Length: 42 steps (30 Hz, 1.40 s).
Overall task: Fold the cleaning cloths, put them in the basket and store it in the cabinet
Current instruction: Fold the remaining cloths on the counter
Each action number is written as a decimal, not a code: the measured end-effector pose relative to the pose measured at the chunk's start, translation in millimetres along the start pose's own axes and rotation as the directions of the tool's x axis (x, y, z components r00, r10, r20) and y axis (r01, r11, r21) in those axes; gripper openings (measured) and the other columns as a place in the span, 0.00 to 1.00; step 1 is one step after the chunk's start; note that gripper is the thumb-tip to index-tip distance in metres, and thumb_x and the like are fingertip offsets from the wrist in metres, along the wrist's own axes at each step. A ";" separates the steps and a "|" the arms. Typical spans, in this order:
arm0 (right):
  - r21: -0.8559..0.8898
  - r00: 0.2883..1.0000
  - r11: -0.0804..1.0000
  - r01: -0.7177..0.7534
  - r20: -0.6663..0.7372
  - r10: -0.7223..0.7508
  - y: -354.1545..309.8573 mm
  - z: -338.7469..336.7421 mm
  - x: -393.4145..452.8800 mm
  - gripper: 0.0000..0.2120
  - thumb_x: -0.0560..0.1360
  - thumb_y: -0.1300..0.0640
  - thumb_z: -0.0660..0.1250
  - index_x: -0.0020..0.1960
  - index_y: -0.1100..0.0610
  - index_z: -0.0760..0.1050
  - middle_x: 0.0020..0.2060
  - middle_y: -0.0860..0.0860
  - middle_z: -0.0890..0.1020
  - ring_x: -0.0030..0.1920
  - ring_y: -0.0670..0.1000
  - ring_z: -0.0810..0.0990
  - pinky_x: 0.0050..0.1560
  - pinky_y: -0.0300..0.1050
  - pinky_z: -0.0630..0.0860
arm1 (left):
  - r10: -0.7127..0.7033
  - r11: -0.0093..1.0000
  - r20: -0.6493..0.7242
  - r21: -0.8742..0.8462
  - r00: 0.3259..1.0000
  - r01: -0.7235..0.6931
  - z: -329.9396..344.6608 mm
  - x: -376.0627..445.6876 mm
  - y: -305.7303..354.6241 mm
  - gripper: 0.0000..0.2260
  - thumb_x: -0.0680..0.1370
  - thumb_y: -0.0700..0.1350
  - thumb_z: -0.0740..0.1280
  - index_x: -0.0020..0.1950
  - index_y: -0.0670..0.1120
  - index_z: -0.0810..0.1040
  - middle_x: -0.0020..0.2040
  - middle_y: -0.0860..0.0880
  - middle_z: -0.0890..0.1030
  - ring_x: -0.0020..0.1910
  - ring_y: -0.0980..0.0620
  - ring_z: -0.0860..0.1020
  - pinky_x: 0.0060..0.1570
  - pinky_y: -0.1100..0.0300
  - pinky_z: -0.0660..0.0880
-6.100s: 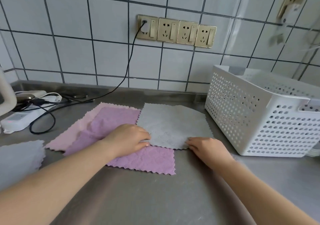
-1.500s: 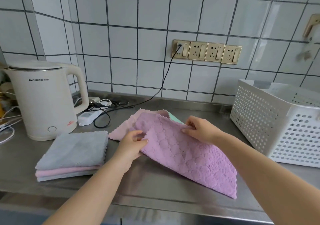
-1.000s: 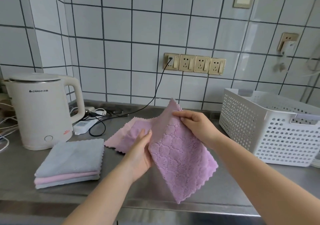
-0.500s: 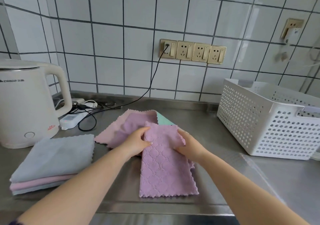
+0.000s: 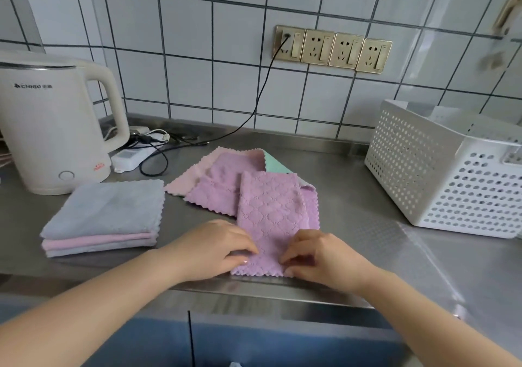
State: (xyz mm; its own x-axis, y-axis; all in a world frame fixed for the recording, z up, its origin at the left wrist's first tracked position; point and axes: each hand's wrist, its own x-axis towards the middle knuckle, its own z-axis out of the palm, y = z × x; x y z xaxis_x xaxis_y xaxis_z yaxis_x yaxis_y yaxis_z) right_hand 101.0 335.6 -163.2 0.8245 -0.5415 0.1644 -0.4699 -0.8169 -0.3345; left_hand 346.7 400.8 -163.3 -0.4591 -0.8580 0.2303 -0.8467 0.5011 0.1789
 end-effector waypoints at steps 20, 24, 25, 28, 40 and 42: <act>0.137 0.982 0.978 -0.156 -0.085 0.168 -30.8 -14.7 -2.9 0.04 0.73 0.52 0.65 0.45 0.52 0.76 0.41 0.44 0.78 0.40 0.42 0.73 0.44 0.36 0.71 | -0.191 0.969 -0.200 -0.193 0.961 0.153 8.7 -3.2 12.7 0.14 0.75 0.56 0.60 0.47 0.49 0.80 0.39 0.52 0.80 0.41 0.52 0.76 0.45 0.68 0.70; -0.085 1.000 0.996 -0.021 -0.022 0.019 -26.6 -16.5 -21.0 0.29 0.68 0.35 0.66 0.65 0.49 0.70 0.58 0.40 0.75 0.56 0.38 0.72 0.57 0.29 0.66 | -0.250 0.936 -0.181 -0.296 0.951 0.190 7.8 -8.2 7.1 0.16 0.74 0.57 0.58 0.45 0.47 0.78 0.38 0.50 0.80 0.37 0.50 0.76 0.38 0.50 0.72; -0.133 0.998 0.990 -0.041 -0.044 0.036 -24.6 -15.6 -22.9 0.28 0.69 0.38 0.67 0.65 0.49 0.70 0.58 0.40 0.76 0.56 0.40 0.72 0.55 0.28 0.65 | -0.275 0.922 -0.179 -0.327 0.945 0.206 6.8 -8.1 6.2 0.15 0.75 0.56 0.60 0.44 0.45 0.76 0.37 0.48 0.79 0.35 0.49 0.75 0.36 0.51 0.70; -0.024 0.948 0.973 -0.229 -0.233 0.218 -20.4 -12.2 -17.1 0.11 0.72 0.53 0.68 0.54 0.49 0.77 0.44 0.43 0.82 0.44 0.46 0.78 0.42 0.31 0.68 | -0.376 0.847 -0.179 -0.464 0.909 0.259 4.1 -2.1 7.4 0.15 0.76 0.52 0.65 0.40 0.40 0.71 0.30 0.47 0.69 0.29 0.55 0.64 0.32 0.60 0.60; 0.368 0.691 0.723 -0.584 -0.242 0.681 50.9 -16.6 89.5 0.14 0.74 0.53 0.65 0.34 0.57 0.67 0.28 0.48 0.72 0.30 0.47 0.67 0.30 0.40 0.63 | -0.627 0.655 -0.089 -0.597 0.774 0.463 2.9 79.3 -41.7 0.28 0.78 0.47 0.65 0.75 0.55 0.58 0.65 0.41 0.74 0.50 0.48 0.77 0.52 0.57 0.71; 0.325 0.689 0.718 -0.616 -0.219 0.691 57.2 -15.5 99.4 0.15 0.75 0.53 0.65 0.33 0.56 0.66 0.27 0.47 0.71 0.29 0.46 0.67 0.28 0.39 0.62 | -0.611 0.670 -0.081 -0.583 0.787 0.460 8.4 87.2 -51.9 0.21 0.78 0.45 0.64 0.71 0.53 0.67 0.63 0.51 0.76 0.50 0.56 0.72 0.53 0.64 0.68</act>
State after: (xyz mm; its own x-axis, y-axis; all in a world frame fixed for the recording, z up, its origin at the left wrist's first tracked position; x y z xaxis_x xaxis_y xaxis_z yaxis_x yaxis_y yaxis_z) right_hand 151.1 232.0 -151.6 0.1750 -0.9809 0.0853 -0.7425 -0.1884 -0.6428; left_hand 348.3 299.0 -160.5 0.1776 -0.9728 0.1491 -0.6216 0.0066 0.7833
